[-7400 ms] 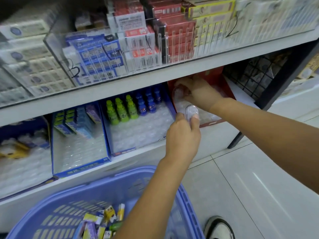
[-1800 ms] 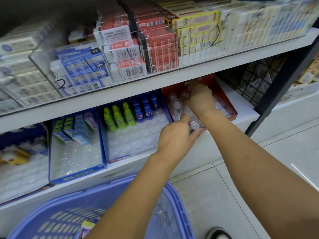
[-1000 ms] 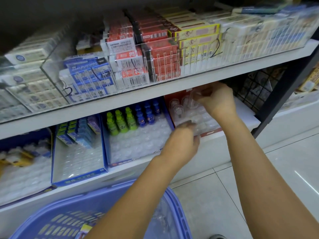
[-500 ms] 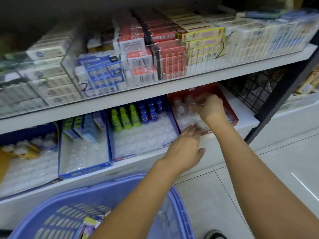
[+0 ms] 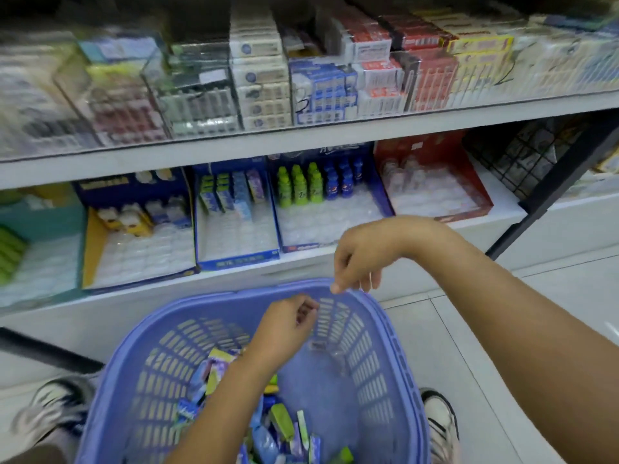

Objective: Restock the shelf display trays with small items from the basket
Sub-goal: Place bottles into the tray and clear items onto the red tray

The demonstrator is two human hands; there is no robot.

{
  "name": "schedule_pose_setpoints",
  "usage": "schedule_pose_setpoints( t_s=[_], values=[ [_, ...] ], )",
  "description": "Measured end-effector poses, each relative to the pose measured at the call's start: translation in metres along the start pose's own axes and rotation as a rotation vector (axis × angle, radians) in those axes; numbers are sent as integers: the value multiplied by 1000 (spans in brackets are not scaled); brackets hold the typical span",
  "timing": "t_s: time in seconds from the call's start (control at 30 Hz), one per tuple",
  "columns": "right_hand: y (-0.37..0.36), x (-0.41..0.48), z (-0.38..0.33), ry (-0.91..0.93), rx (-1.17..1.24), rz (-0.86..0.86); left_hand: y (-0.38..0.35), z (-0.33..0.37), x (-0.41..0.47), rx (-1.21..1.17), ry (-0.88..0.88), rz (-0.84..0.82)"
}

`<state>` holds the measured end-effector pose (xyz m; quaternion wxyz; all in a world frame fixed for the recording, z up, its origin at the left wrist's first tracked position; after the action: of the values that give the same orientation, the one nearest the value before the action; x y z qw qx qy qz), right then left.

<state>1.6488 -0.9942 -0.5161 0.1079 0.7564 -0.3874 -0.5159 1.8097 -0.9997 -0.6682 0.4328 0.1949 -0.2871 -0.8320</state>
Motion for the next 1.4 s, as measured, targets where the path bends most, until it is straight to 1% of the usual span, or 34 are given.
schedule_pose_setpoints(
  t_s=[0.07,0.13,0.2,0.27,0.33,0.4,0.47,0.6,0.7,0.8,0.93,1.03,1.1,1.17,1.23,1.27,1.3,1.33,1.37,1.4],
  values=[
    [-37,30,-7,-20,-131,-54,-14,-27,-2,4,91,-79],
    [-74,62,-6,-15,-304,-2,-27,-50,-3,47,128,-155],
    [-106,90,6,-24,-373,64,-39,-67,-2,134,119,-229],
    [-134,112,28,-58,-360,102,-50,-81,-1,178,94,-309],
    [-157,127,51,-110,-330,89,-62,-93,3,233,55,-366],
    [-176,140,67,-160,-275,73,-74,-101,6,262,22,-407],
    [-188,150,73,-188,-221,101,-86,-105,9,259,-14,-430],
    [-205,171,77,-324,-170,194,-109,-116,10,283,-69,-438],
    [-217,182,81,-406,-163,242,-120,-122,11,331,-77,-365],
    [-224,186,85,-414,-182,292,-125,-124,13,355,-21,-273],
    [-230,189,88,-423,-126,303,-129,-125,14,392,41,-224],
    [-233,189,92,-461,-115,253,-132,-129,12,475,60,-290],
    [-236,193,96,-491,-130,154,-133,-134,9,518,82,-339],
    [-235,196,95,-496,-155,9,-132,-137,6,497,125,-348],
    [-236,198,94,-482,-138,-77,-127,-140,2,430,192,-348],
    [-235,196,94,-490,-114,-94,-123,-141,0,387,228,-343],
    [-235,191,95,-504,-92,-142,-116,-141,-2,340,260,-332],
    [-233,185,92,-555,-32,-210,-110,-142,-3,278,284,-314],
    [-231,181,90,-551,-7,-230,-102,-141,-5,201,309,-295],
    [-227,179,88,-523,15,-204,-94,-139,-6,120,324,-276]
  ],
)
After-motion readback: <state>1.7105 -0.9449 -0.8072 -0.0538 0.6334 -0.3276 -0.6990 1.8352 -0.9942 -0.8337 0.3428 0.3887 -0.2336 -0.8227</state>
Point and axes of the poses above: each hand's wrist, its own x-axis towards the middle knuckle, its own y-axis out of the back of the hand, z = x × y, the point moved 2 cm from there along x, towards the middle knuckle, and after that the axes turned 3 degrees about x, right-handed, at the moved point
